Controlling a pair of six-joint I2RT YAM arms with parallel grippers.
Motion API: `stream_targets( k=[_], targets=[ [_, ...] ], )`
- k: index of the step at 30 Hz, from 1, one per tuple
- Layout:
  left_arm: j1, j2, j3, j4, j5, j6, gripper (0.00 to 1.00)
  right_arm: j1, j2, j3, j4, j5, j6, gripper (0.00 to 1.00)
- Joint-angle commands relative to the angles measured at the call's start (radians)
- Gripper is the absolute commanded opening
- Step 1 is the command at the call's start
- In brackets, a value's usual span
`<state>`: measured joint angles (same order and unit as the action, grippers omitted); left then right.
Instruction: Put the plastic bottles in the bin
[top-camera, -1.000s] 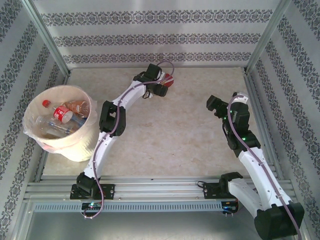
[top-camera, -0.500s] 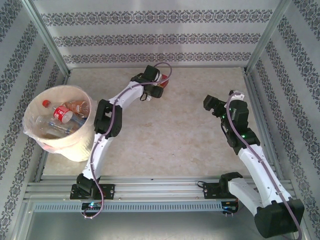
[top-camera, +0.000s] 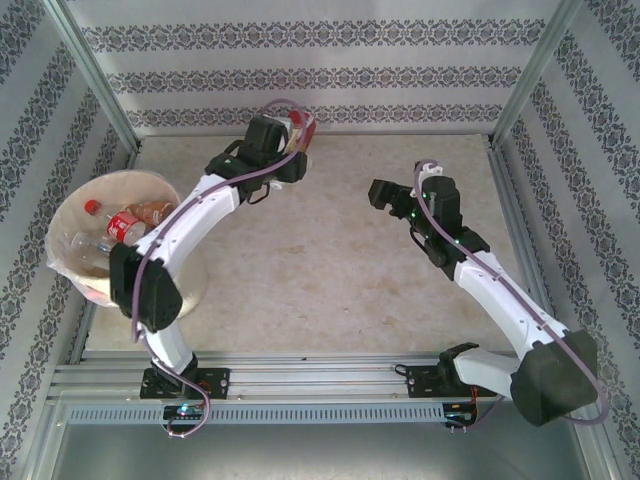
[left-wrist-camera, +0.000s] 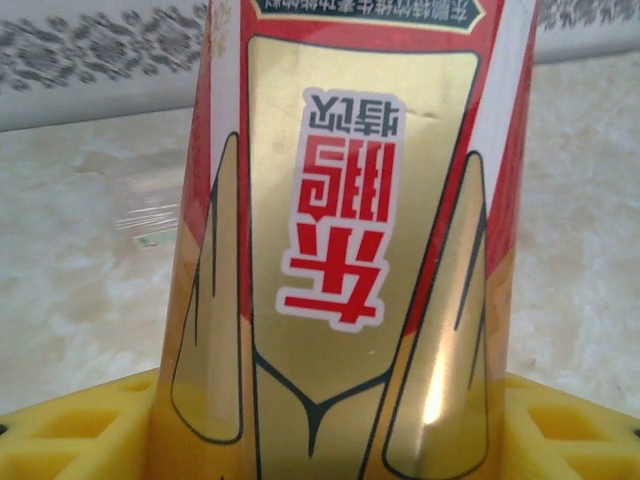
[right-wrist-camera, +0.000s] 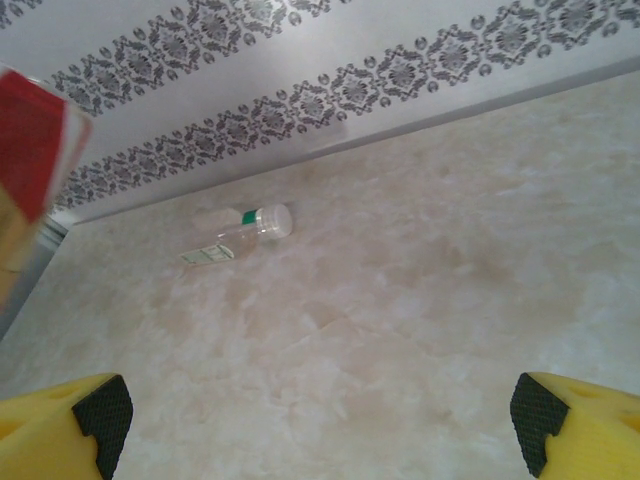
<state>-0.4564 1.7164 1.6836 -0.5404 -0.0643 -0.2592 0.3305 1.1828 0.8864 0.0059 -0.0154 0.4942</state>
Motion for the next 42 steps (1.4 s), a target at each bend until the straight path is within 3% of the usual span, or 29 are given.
stream_targets(
  k=[1,7,15,20,25,32,34,37,42],
  targets=[
    [0.001,-0.107,-0.009,-0.104,-0.085,-0.063,0.54,0.018,0.048,0.067,0.056,-0.019,0.009,0.98],
    [0.022,-0.271,0.017,-0.268,-0.262,-0.050,0.54,0.031,0.122,0.123,0.069,-0.001,0.022,0.98],
    [0.175,-0.425,0.060,-0.462,-0.463,-0.083,0.53,0.031,0.154,0.140,0.065,0.023,0.025,0.98],
    [0.316,-0.543,0.018,-0.534,-0.434,-0.151,0.53,0.031,0.161,0.135,0.065,0.036,0.026,0.98],
    [0.434,-0.639,-0.003,-0.647,-0.474,-0.135,0.53,0.030,0.174,0.140,0.067,0.036,0.027,0.98],
    [0.585,-0.732,-0.172,-0.660,-0.421,-0.152,0.53,0.027,0.215,0.161,0.072,-0.003,0.038,0.98],
    [0.637,-0.725,-0.183,-0.667,-0.361,-0.168,0.53,0.027,0.215,0.161,0.067,-0.007,0.034,0.98],
    [0.671,-0.695,-0.153,-0.741,-0.309,-0.232,0.69,0.027,0.203,0.149,0.061,0.001,0.030,0.98],
    [0.671,-0.667,-0.061,-0.839,-0.314,-0.253,0.94,0.020,0.189,0.127,0.064,0.017,0.028,0.98]
  ],
)
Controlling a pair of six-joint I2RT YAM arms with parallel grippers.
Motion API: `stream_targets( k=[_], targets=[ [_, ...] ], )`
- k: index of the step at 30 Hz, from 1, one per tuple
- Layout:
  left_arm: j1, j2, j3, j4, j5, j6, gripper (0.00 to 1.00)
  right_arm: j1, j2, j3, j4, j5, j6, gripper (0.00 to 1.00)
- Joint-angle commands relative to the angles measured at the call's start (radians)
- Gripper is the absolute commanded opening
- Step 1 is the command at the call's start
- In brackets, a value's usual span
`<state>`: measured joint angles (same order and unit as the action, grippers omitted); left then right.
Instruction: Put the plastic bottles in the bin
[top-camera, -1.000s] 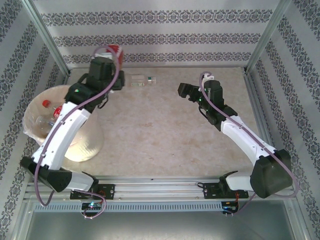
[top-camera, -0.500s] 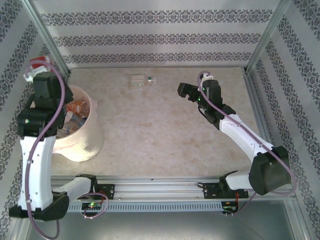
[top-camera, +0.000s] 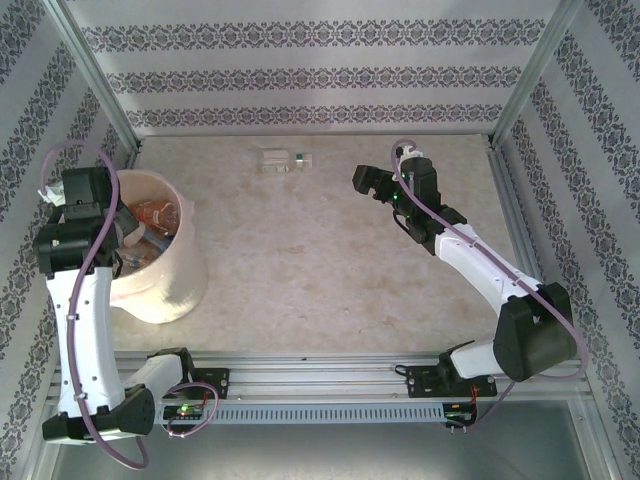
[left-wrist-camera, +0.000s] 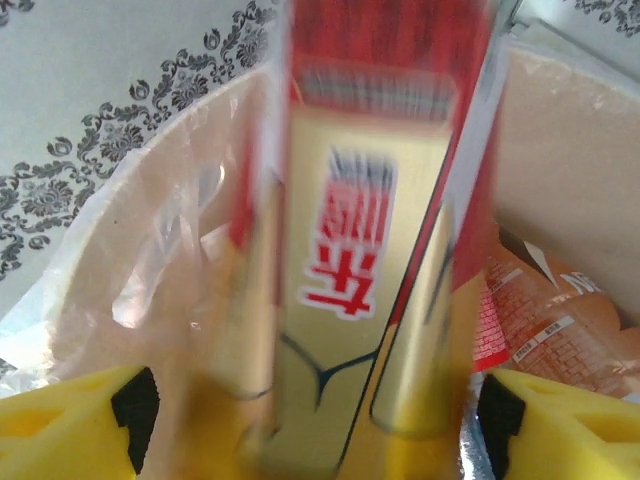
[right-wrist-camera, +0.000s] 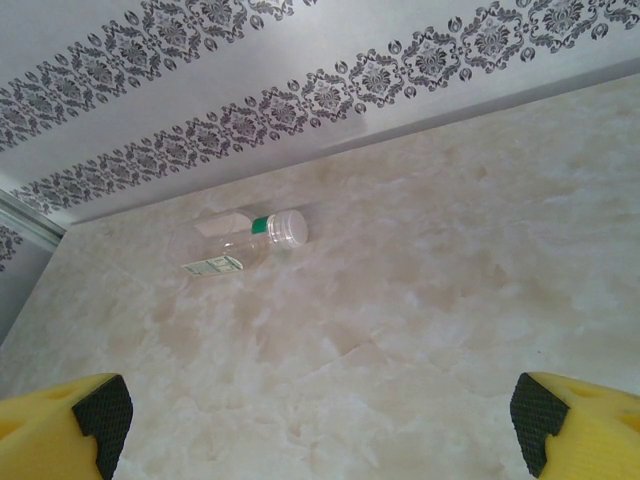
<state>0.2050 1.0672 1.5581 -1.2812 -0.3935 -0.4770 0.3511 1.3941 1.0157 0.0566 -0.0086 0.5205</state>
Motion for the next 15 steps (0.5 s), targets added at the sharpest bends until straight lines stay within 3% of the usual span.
stream_targets(
  k=[1,7,12,15],
  targets=[
    [0.010,-0.019,0.071,-0.097,0.029,-0.035,0.99,-0.001,-0.022,-0.001,0.012,0.009,0.005,0.98],
    [0.010,0.016,0.138,0.004,0.131,-0.009,1.00,-0.003,-0.012,0.007,0.008,-0.001,0.019,0.98],
    [0.011,0.108,0.154,0.168,0.393,0.012,1.00,-0.003,-0.028,-0.018,0.005,0.011,0.021,0.98],
    [0.012,0.163,0.143,0.186,0.364,0.000,1.00,-0.003,-0.046,-0.040,0.005,0.024,0.023,0.98]
  ],
)
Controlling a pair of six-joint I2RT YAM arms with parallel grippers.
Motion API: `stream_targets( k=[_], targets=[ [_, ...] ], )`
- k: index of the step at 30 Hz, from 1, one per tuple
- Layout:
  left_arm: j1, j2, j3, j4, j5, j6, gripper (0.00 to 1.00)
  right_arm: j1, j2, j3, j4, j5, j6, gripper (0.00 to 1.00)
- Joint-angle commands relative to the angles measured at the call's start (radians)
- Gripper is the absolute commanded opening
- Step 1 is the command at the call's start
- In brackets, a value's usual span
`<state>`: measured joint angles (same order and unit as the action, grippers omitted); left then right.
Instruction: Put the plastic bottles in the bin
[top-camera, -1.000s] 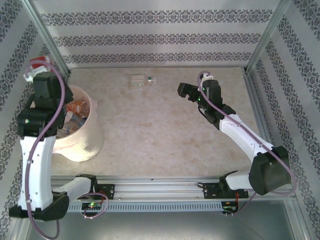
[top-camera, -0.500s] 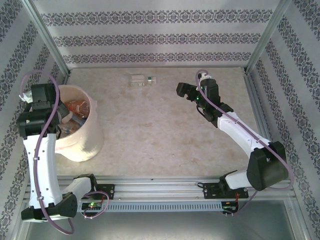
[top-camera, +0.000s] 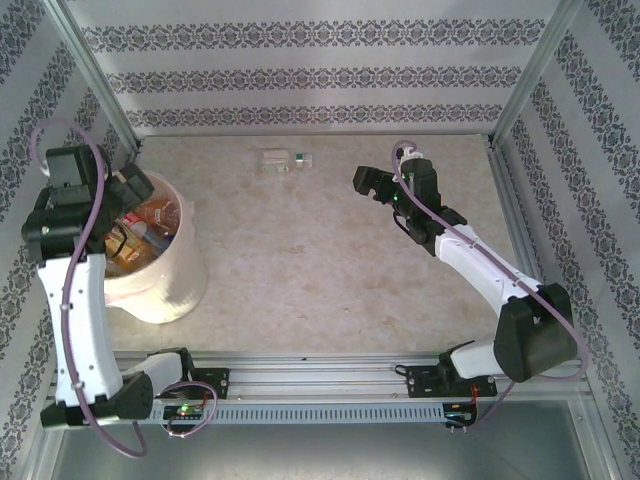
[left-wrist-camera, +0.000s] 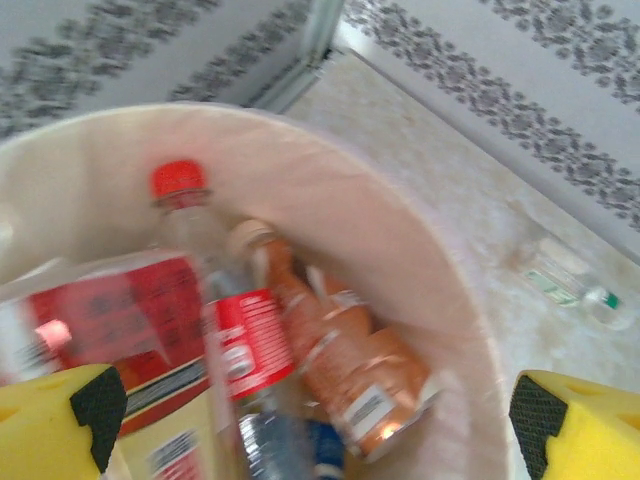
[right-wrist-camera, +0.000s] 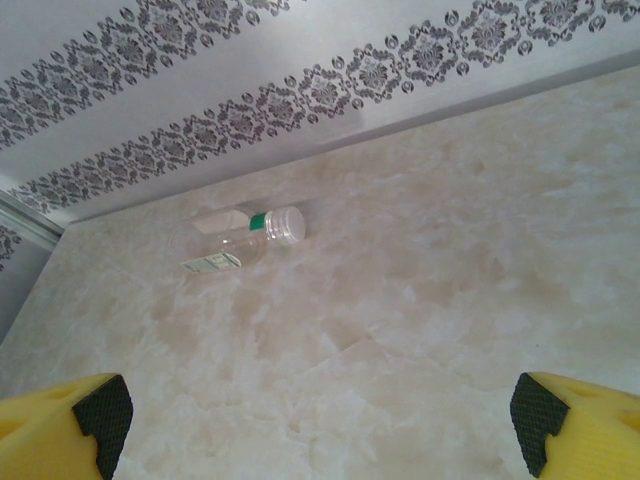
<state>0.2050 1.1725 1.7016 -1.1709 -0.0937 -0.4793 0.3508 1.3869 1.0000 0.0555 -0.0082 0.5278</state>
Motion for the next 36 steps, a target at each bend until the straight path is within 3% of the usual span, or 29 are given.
stream_targets(
  k=[1,8,12,25,36],
  targets=[
    [0.015,0.070,-0.008,0.066,0.035,-0.008,1.00,-0.004,-0.044,-0.030,0.004,0.029,0.012,0.98],
    [0.049,0.034,-0.218,0.033,-0.040,-0.080,1.00,-0.013,-0.056,-0.044,-0.002,0.038,0.008,0.98],
    [0.113,-0.011,-0.307,0.051,0.025,-0.088,1.00,-0.015,-0.040,-0.029,-0.005,0.029,0.008,0.98],
    [0.113,0.089,-0.201,0.239,0.314,-0.039,1.00,-0.017,-0.059,-0.046,-0.014,0.045,0.024,0.98],
    [0.102,0.256,-0.175,0.500,0.285,-0.015,1.00,-0.019,-0.074,-0.046,-0.035,0.043,0.030,0.98]
  ],
)
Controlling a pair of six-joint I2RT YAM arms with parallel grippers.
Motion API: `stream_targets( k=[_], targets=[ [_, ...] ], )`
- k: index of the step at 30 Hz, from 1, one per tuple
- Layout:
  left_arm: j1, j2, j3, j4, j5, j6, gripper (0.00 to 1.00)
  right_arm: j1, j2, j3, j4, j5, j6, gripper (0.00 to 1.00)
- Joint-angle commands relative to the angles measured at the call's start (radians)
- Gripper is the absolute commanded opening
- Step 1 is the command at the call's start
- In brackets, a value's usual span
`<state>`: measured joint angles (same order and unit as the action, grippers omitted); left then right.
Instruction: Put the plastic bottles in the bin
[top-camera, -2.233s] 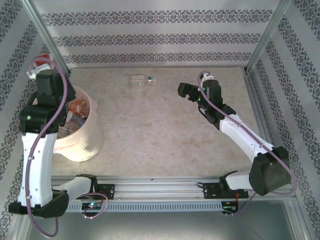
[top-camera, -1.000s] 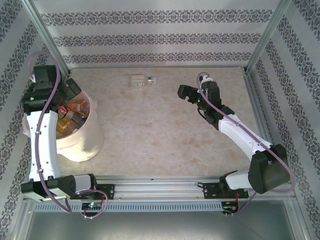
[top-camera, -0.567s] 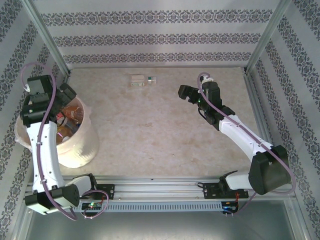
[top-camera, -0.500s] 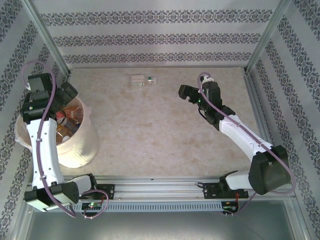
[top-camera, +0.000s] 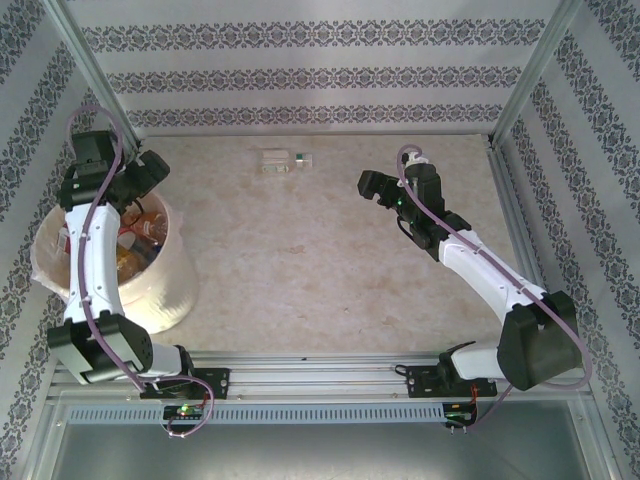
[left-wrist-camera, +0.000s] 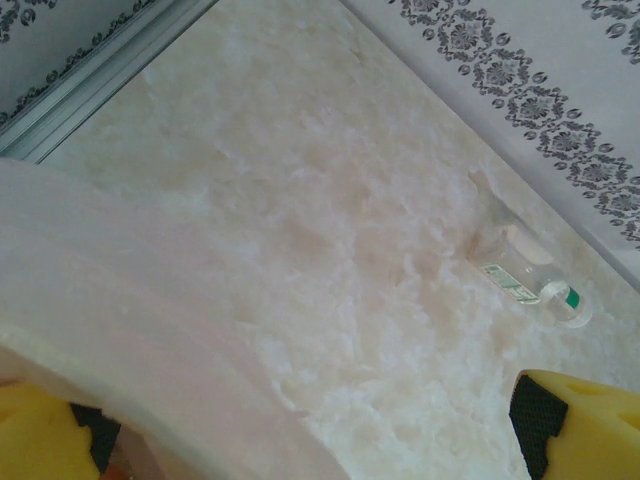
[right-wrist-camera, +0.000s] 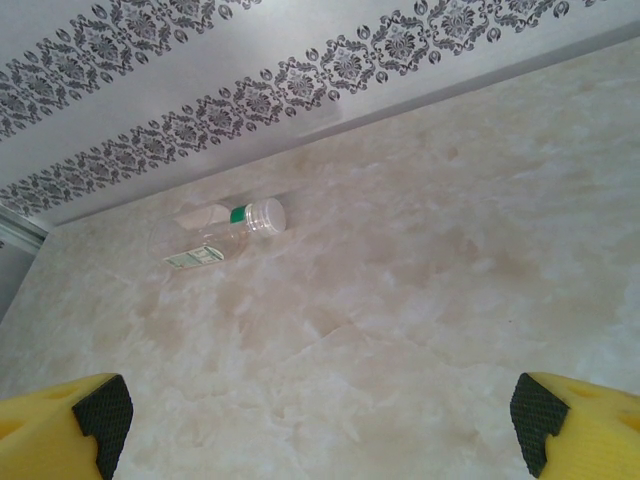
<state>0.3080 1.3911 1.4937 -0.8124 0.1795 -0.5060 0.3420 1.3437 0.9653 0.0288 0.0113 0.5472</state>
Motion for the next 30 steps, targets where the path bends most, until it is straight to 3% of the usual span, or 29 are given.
stream_targets(
  k=[1,6,14,20,25,30],
  targets=[
    [-0.001,0.055,0.040,0.159,0.028,0.011,1.00,-0.011,-0.035,-0.013,-0.011,0.028,0.009,0.98],
    [-0.016,0.124,0.109,0.201,0.089,0.017,1.00,-0.012,-0.061,-0.026,-0.021,0.049,0.004,0.98],
    [-0.074,0.103,0.254,0.063,0.023,0.011,1.00,-0.019,-0.102,-0.061,-0.027,0.074,0.001,0.98],
    [-0.299,0.084,0.402,-0.059,-0.200,0.030,1.00,-0.033,-0.119,-0.065,-0.021,0.071,0.000,0.98],
    [-0.530,0.114,0.437,0.020,-0.351,0.039,1.00,-0.042,-0.143,-0.077,-0.020,0.065,0.004,0.98],
    [-0.671,0.239,0.466,0.115,-0.424,0.014,1.00,-0.055,-0.183,-0.105,-0.021,0.054,0.009,0.98]
  ],
)
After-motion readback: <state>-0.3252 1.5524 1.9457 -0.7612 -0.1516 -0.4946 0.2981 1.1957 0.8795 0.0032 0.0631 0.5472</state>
